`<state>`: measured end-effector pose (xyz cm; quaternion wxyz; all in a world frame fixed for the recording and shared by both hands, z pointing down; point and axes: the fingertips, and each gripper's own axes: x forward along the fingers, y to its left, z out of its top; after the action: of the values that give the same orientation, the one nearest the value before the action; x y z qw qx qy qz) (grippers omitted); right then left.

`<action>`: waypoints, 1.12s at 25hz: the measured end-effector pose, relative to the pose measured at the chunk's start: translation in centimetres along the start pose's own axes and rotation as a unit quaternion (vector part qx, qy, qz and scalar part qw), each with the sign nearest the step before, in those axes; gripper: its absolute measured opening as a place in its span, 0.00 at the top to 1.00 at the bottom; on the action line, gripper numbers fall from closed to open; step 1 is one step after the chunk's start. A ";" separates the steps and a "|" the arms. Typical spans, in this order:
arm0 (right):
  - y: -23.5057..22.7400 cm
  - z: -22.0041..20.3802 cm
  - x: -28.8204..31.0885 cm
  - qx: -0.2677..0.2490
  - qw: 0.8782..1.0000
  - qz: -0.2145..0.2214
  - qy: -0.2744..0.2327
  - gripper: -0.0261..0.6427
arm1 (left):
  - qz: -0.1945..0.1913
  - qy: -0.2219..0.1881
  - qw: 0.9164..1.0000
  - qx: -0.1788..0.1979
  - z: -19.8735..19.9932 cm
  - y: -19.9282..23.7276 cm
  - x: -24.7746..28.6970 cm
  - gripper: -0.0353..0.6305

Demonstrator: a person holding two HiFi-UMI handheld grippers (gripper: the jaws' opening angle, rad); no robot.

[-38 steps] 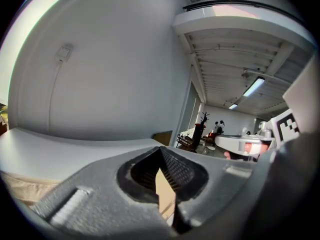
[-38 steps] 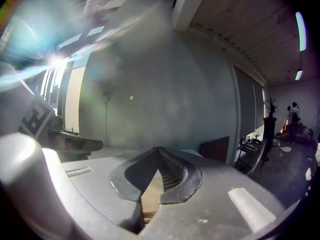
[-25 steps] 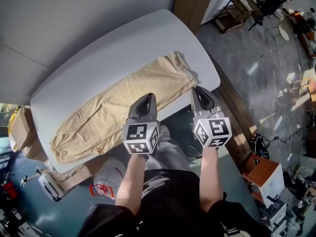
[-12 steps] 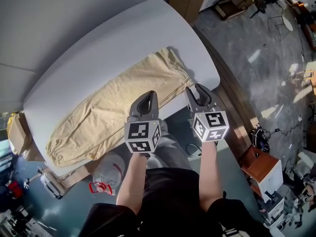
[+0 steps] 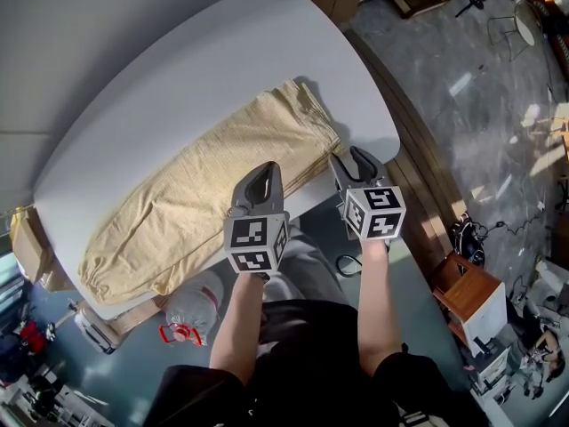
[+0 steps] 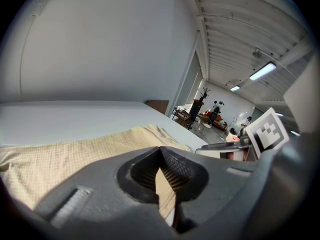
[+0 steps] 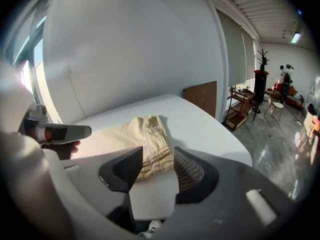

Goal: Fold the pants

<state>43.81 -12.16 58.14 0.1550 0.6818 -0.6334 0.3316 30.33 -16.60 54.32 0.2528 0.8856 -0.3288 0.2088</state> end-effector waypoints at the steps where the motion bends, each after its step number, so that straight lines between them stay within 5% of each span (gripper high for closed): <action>1: -0.2 -0.2 0.4 0.001 1.000 0.000 0.008 0.65 | 0.000 0.003 1.000 -0.002 -0.2 0.0 0.3 0.94; 10: -1.1 -1.4 3.4 0.004 0.997 -0.007 0.076 0.63 | 0.001 0.012 1.000 -0.014 -0.1 1.1 2.0 0.94; 22: 0.7 -1.9 4.3 -0.054 0.991 -0.009 0.124 0.84 | 0.019 0.002 0.999 -0.034 0.4 3.2 0.2 0.94; 28: 1.0 -0.9 2.9 -0.039 0.993 -0.016 0.106 0.85 | 0.039 -0.009 0.998 -0.042 0.7 4.6 -2.3 0.94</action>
<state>42.55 -13.95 60.50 0.2532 0.6464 -0.6144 0.3749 25.70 -18.98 53.98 0.2782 0.8629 -0.3735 0.1964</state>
